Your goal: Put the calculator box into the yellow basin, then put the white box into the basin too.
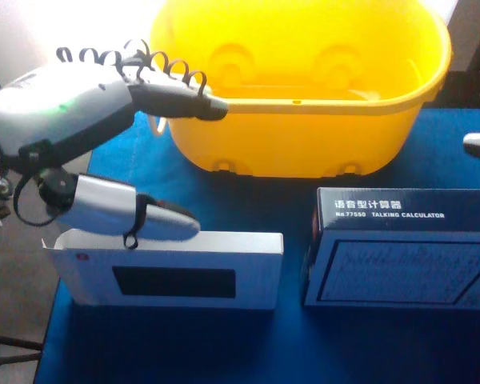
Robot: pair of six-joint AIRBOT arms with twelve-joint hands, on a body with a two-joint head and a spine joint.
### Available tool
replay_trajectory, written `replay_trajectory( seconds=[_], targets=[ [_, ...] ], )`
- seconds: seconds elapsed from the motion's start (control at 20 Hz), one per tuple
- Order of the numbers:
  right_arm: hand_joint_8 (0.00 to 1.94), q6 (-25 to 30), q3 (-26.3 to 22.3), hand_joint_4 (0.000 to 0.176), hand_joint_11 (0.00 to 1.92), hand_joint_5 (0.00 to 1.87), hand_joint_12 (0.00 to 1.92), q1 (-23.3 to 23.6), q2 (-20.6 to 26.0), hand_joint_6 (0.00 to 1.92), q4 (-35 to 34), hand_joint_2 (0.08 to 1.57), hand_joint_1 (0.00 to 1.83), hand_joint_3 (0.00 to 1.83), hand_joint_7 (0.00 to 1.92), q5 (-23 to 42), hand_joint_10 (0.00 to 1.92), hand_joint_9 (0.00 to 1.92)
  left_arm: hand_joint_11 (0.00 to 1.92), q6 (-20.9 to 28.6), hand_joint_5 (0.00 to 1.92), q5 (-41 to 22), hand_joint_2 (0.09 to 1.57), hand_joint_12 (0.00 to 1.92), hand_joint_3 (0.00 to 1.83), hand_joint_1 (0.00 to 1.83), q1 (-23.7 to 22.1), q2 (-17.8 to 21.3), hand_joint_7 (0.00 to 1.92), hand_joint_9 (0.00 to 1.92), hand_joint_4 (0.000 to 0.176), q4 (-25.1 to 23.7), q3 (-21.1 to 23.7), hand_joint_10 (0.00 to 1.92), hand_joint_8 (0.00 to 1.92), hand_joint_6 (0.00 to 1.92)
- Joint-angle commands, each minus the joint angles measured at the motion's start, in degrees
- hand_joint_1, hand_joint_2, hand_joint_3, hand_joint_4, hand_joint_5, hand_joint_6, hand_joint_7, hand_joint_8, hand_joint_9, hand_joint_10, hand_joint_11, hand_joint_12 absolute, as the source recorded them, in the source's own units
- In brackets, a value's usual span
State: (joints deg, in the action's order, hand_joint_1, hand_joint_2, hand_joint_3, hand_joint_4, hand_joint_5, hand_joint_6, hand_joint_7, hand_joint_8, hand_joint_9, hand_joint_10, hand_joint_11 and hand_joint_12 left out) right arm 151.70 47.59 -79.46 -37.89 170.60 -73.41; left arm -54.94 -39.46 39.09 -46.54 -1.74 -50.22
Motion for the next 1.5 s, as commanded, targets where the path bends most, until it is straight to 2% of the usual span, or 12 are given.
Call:
replay_trajectory(
  seconds=[0.0,0.05,0.1,0.3,0.4,0.5,0.65,0.85,0.95,1.1,1.15,1.45],
  targets=[
    [0.01,0.46,0.40,0.000,0.00,0.24,1.01,0.48,-0.15,0.00,1.97,0.83,0.60,0.00,0.26,-6.49,0.02,0.26,0.00,-0.02,0.50,-8.40,0.87,1.19,0.01,0.80,-1.35,-0.22,0.43,0.38,0.000,-0.14,-0.10,0.02,0.00,0.01],
    [0.01,0.46,0.43,0.000,0.00,0.23,0.97,0.48,-0.22,0.00,1.97,0.87,0.61,0.00,0.23,-6.49,0.02,0.22,0.00,-0.02,0.50,-9.32,0.87,1.18,0.01,0.81,-1.99,0.07,0.44,0.38,0.000,-0.61,0.18,0.02,0.01,0.01],
    [0.00,0.46,0.45,0.000,0.00,0.19,1.05,0.48,-0.22,0.00,1.97,0.88,0.63,0.00,0.20,-6.49,0.03,0.22,0.00,-0.02,0.54,-10.20,0.82,1.48,0.00,0.87,-2.43,0.90,0.45,0.41,0.000,-1.16,0.86,0.04,0.01,0.02],
    [0.00,0.49,0.55,0.000,0.00,0.18,1.01,0.50,-0.19,0.00,1.97,0.91,0.67,0.00,0.20,-6.49,0.03,0.20,0.00,-0.02,0.55,-13.44,0.82,1.56,0.00,0.82,-3.40,5.29,0.49,0.43,0.000,-2.73,4.04,0.09,0.02,0.01],
    [0.02,0.53,0.69,0.000,0.00,0.19,0.97,0.51,-0.11,0.01,1.97,0.92,0.65,0.00,0.23,-6.25,0.07,0.20,0.00,-0.03,0.49,-13.34,0.84,1.57,0.00,0.84,-3.88,8.22,0.46,0.15,0.000,-3.92,6.40,0.64,0.01,0.01],
    [0.05,0.62,0.71,0.000,0.00,0.23,1.08,0.63,0.01,0.00,1.97,0.91,0.65,0.00,0.28,-5.42,0.50,0.08,0.00,-0.03,0.45,-12.29,0.85,1.48,0.00,0.89,-3.83,11.69,0.45,0.18,0.000,-4.31,9.12,0.65,0.00,0.00],
    [0.03,0.72,0.75,0.000,0.00,0.21,0.44,0.90,0.05,0.00,1.97,0.88,0.62,0.00,0.23,-4.23,0.50,0.00,0.00,-0.03,0.52,-10.88,0.88,1.51,0.00,0.88,-3.54,16.07,0.51,0.29,0.000,-4.54,12.70,0.54,0.01,0.01],
    [0.06,0.96,0.75,0.000,0.00,0.23,1.20,0.97,0.05,0.01,1.97,0.88,0.63,0.00,0.27,-4.00,0.74,0.00,0.04,-0.01,0.50,-10.15,0.89,1.44,0.00,0.80,-0.36,17.12,0.51,0.38,0.000,-2.07,13.79,0.38,0.00,0.00],
    [0.06,1.20,0.75,0.000,0.00,0.24,1.17,0.95,0.06,0.01,1.97,0.87,0.63,0.00,0.28,-3.86,0.74,0.00,0.09,0.00,0.51,-10.90,0.87,1.45,0.00,0.75,1.92,17.34,0.54,0.41,0.000,-0.66,14.42,0.39,0.01,0.00],
    [0.09,1.21,0.80,0.000,0.00,0.26,1.11,0.95,0.12,0.01,1.97,0.88,0.63,0.00,0.31,-3.66,0.80,0.00,0.03,0.00,0.51,-11.32,0.86,1.53,0.00,0.72,4.52,17.42,0.54,0.28,0.000,1.08,14.88,0.67,0.00,0.00],
    [0.08,1.22,0.80,0.000,0.00,0.26,1.24,0.95,0.10,0.01,1.97,0.86,0.66,0.00,0.30,-3.57,0.82,0.00,0.00,-0.03,0.41,-11.83,0.88,1.42,0.00,0.63,7.21,16.61,0.45,0.23,0.000,3.18,14.89,0.58,0.00,0.00],
    [0.07,1.55,0.75,0.000,0.00,0.22,1.17,0.97,0.03,0.00,1.97,0.88,0.69,0.00,0.25,-3.57,0.70,0.00,0.00,-0.04,0.40,-10.04,0.88,1.30,0.00,0.61,8.66,12.37,0.39,0.21,0.000,5.73,11.62,0.39,0.00,0.00]
  ],
)
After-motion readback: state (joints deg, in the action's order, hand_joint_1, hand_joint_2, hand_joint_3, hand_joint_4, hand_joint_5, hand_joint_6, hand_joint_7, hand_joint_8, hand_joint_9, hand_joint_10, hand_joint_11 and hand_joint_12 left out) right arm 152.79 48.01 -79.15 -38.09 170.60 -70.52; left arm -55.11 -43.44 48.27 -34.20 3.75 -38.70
